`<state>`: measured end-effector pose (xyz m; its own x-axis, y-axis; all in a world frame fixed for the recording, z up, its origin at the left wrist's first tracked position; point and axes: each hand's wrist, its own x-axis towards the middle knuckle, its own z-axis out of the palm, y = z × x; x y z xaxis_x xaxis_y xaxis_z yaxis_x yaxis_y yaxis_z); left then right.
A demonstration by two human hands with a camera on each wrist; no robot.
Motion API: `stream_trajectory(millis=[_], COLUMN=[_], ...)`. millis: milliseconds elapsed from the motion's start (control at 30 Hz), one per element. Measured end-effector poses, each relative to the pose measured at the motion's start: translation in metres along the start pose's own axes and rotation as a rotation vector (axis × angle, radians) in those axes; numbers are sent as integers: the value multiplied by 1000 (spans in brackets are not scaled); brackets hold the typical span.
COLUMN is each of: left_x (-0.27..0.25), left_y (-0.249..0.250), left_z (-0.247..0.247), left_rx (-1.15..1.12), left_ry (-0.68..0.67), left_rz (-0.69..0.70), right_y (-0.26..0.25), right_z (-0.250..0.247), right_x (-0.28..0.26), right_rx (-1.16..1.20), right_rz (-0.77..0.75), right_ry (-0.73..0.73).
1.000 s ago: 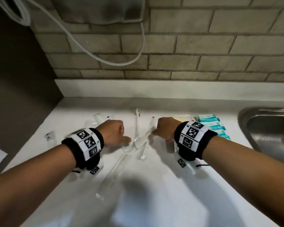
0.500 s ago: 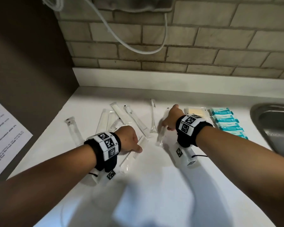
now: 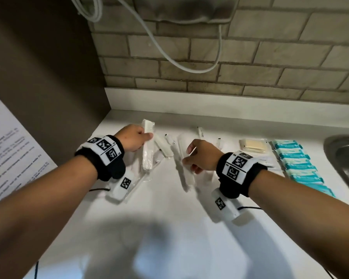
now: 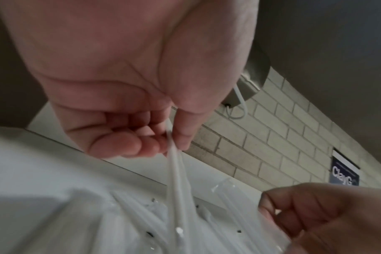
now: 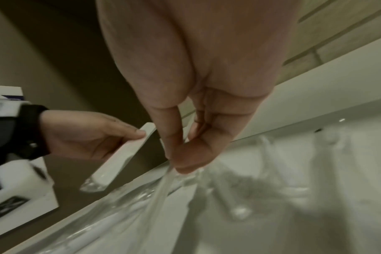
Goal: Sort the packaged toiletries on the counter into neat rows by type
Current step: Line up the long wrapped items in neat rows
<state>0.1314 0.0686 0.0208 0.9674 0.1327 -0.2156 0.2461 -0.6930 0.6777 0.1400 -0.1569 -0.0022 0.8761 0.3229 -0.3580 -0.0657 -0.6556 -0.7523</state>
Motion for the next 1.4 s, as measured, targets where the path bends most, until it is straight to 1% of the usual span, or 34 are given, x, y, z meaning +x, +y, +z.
stream_trajectory(millis=[67, 133, 200, 233, 300, 333, 367, 467, 533, 600, 700, 733, 800, 900, 1000, 1100, 1200, 1333, 1400], left_x=[-2, -4, -7, -8, -13, -16, -17, -14, -6, 1, 8, 9, 13, 17, 23, 30, 30, 22, 20], left_y=[-6, -12, -19, -23, -29, -30, -32, -35, -40, -47, -53, -54, -53, -54, -56, -60, -67, -68, -72], left_z=[-11, -15, -16, -13, -5, 0, 5, 10, 6, 1, -1, 1, 9, 17, 12, 3, -3, -3, -2], left_rx=[4, -5, -50, -137, -397, -455, -458, -363, -289, -166, 155, 227, 298, 312, 234, 154, 216, 302, 335], left_ry=[10, -11, -33, -67, -129, -142, -137, -77, -9, 36, 17, 3, -17, -22, -6, 59, 105, 58, 61], left_rz=[-27, -65, -100, -125, -206, -230, -229, -171, -161, -193, -238, -245, -243, -239, -262, -231, -199, -220, -247], right_y=[-10, -16, -22, -25, -33, -36, -41, -51, -55, -56, -55, -54, -52, -46, -43, -44, -43, -41, -39], right_z=[17, 31, 41, 43, 47, 48, 49, 50, 47, 41, 38, 39, 41, 49, 52, 50, 50, 47, 46], right_x=[4, 8, 14, 16, 21, 23, 24, 33, 41, 50, 63, 67, 75, 85, 92, 95, 99, 104, 103], right_rx=[31, 65, 88, 104, 152, 170, 176, 135, -2, -167, -233, -274, -375, -451, -492, -597, -634, -609, -598], right_rz=[-14, -27, -43, -52, -77, -90, -101, -128, -127, -83, -10, 10, 38, 46, 62, 52, 29, 48, 60], right_ry=[-63, -82, -71, -55, -22, -9, -3, 45, 108, 179, 184, 174, 142, 104, 91, 116, 120, 106, 92])
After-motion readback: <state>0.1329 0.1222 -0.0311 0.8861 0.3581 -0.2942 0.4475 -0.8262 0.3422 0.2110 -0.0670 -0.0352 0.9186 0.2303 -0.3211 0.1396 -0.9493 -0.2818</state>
